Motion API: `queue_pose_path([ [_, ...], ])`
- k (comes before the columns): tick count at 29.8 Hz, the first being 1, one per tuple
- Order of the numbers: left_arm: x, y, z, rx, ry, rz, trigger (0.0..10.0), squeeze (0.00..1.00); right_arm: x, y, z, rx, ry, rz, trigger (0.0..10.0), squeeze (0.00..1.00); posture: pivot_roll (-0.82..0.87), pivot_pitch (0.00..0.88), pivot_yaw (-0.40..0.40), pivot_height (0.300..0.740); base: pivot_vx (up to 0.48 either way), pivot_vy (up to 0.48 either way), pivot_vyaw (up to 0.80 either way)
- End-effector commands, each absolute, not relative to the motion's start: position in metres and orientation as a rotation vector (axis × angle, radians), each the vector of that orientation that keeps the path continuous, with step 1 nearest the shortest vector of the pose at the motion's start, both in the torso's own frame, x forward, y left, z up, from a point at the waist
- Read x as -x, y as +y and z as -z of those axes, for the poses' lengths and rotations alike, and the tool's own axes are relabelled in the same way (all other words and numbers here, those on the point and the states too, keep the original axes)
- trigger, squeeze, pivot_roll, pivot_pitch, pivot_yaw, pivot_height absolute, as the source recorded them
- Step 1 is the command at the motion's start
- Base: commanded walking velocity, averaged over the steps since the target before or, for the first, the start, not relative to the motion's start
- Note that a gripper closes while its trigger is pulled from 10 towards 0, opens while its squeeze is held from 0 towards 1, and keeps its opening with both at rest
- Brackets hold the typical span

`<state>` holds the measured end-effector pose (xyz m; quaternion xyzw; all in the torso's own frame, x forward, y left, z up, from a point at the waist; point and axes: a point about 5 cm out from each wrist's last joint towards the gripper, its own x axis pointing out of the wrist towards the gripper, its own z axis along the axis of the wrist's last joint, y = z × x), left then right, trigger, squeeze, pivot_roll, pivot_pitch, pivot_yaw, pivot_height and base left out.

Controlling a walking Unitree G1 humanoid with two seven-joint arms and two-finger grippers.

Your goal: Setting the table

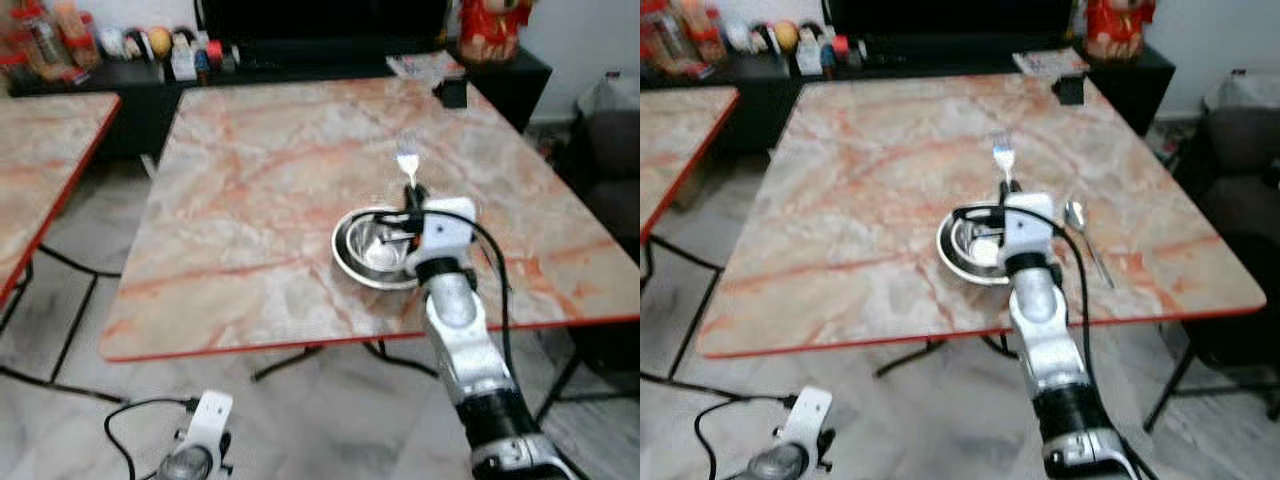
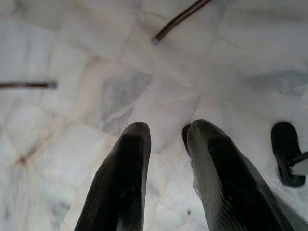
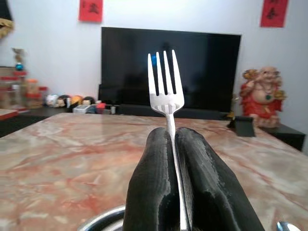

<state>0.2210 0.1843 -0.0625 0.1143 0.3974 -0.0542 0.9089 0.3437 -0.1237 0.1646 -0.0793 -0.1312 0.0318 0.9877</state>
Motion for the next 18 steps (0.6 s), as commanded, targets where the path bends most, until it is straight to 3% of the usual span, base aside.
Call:
queue_pose_path([
  [1,-0.2177,0.1811,0.0652,-0.228,0.837,0.121,10.0,0.00,-0.3448,-0.1290,-0.1666,0.165,-0.266,-0.051,10.0,0.00,-0.07,0.108,0.006,0.740,0.251,-0.341,0.00],
  [18,-0.2184,0.1825,0.0644,-0.227,0.831,0.122,10.0,0.00,-0.3441,-0.1297,-0.1654,0.153,-0.263,-0.036,10.0,0.00,-0.07,0.110,0.012,0.740,0.255,-0.349,0.00],
])
